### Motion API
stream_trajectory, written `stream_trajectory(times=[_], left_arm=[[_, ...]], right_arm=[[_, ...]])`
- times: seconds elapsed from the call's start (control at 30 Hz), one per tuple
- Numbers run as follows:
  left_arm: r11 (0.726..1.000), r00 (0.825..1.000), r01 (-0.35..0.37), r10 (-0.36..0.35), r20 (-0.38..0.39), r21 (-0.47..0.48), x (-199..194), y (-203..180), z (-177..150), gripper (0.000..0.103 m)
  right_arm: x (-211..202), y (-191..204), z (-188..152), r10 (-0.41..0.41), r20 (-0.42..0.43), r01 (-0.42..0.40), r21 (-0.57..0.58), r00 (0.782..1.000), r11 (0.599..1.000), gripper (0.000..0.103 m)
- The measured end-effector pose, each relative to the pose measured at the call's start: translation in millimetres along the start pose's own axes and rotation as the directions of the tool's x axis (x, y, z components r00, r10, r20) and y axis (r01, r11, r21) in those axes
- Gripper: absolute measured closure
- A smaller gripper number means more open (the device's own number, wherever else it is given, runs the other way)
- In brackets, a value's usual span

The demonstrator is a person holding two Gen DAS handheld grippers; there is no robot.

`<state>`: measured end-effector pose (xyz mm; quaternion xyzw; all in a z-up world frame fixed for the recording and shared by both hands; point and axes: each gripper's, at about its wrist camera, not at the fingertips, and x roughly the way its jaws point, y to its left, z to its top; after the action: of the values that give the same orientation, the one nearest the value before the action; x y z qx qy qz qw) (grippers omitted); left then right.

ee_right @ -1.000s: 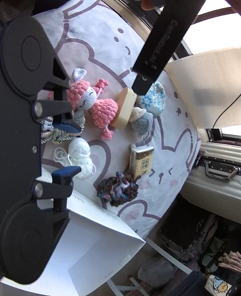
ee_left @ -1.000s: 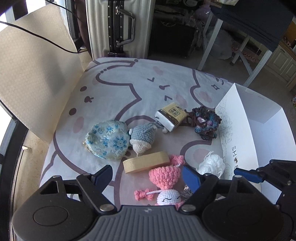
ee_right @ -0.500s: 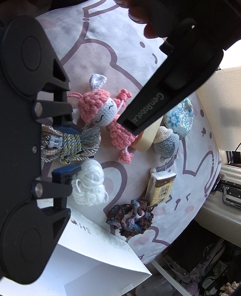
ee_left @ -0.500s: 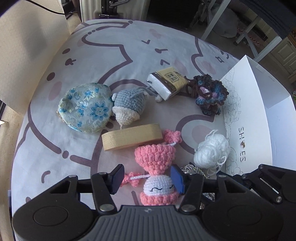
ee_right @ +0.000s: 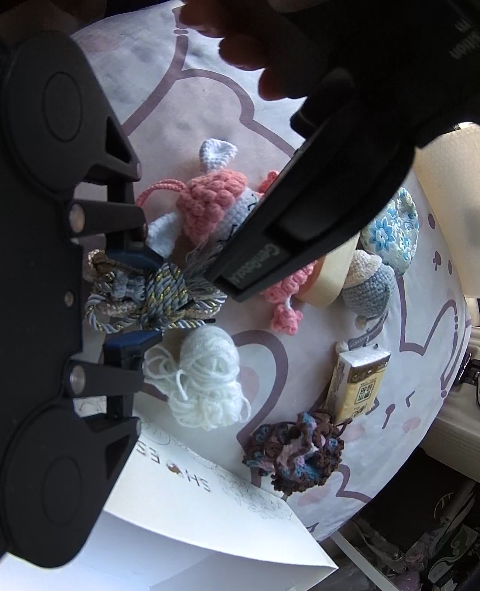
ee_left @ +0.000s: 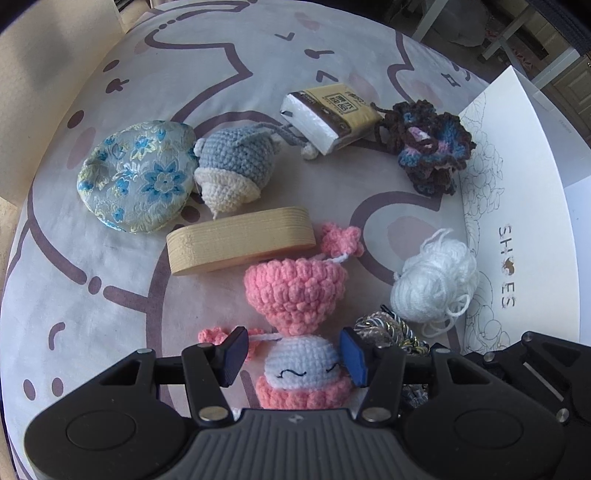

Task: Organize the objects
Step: 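Carry the rope keychain with the right tool while the left carries the doll to the box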

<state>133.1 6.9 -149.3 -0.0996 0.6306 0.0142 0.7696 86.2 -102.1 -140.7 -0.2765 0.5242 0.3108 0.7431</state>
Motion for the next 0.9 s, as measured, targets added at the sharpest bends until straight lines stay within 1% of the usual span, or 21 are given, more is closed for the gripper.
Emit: stream_trajectory(times=[0.2, 0.3, 0.4, 0.47, 0.53, 0.7, 0.8, 0.9], left_arm=[[1.0, 1.0, -0.013, 0.013, 0.009, 0.016, 1.9, -1.7, 1.6, 0.048], [0.999, 0.999, -0.031, 0.031, 0.012, 0.038, 2.7, -4.1, 0.3, 0.048], [0.998, 0.999, -0.039, 0.038, 0.012, 0.04, 2.4, -4.2, 0.1, 0.048], [0.998, 0.999, -0.04, 0.04, 0.01, 0.043, 2.2, -4.5, -0.2, 0.048], [0.998, 0.999, -0.043, 0.043, 0.01, 0.05, 1.9, -5.0, -1.3, 0.048], [0.998, 0.999, -0.042, 0.042, 0.013, 0.045, 1.3, -2.8, -2.2, 0.048], [0.997, 0.998, -0.061, 0.06, 0.019, 0.038, 0.5, -3.0, -3.2, 0.048], [0.994, 0.997, -0.081, 0.079, 0.022, 0.074, 1.6, -8.2, -4.5, 0.047]], right_arm=[[4.3, -1.3, 2.9, -0.004, -0.008, 0.004, 0.005, 1.0, 1.0, 0.062], [8.7, -2.2, 2.5, -0.011, -0.012, 0.011, 0.009, 1.0, 1.0, 0.058], [13.1, -2.4, 2.8, -0.016, -0.021, 0.016, 0.009, 1.0, 1.0, 0.055], [15.1, -2.0, 2.5, -0.02, -0.022, 0.021, 0.001, 1.0, 1.0, 0.056], [13.4, -2.7, 3.0, -0.014, -0.017, 0.014, 0.002, 1.0, 1.0, 0.061], [3.9, -4.8, 1.3, 0.001, 0.015, -0.001, 0.022, 1.0, 1.0, 0.062], [-1.3, -5.7, -2.5, 0.017, 0.023, -0.018, 0.035, 1.0, 0.999, 0.062], [-6.4, -4.5, -7.6, 0.022, 0.025, -0.023, 0.035, 0.999, 0.999, 0.062]])
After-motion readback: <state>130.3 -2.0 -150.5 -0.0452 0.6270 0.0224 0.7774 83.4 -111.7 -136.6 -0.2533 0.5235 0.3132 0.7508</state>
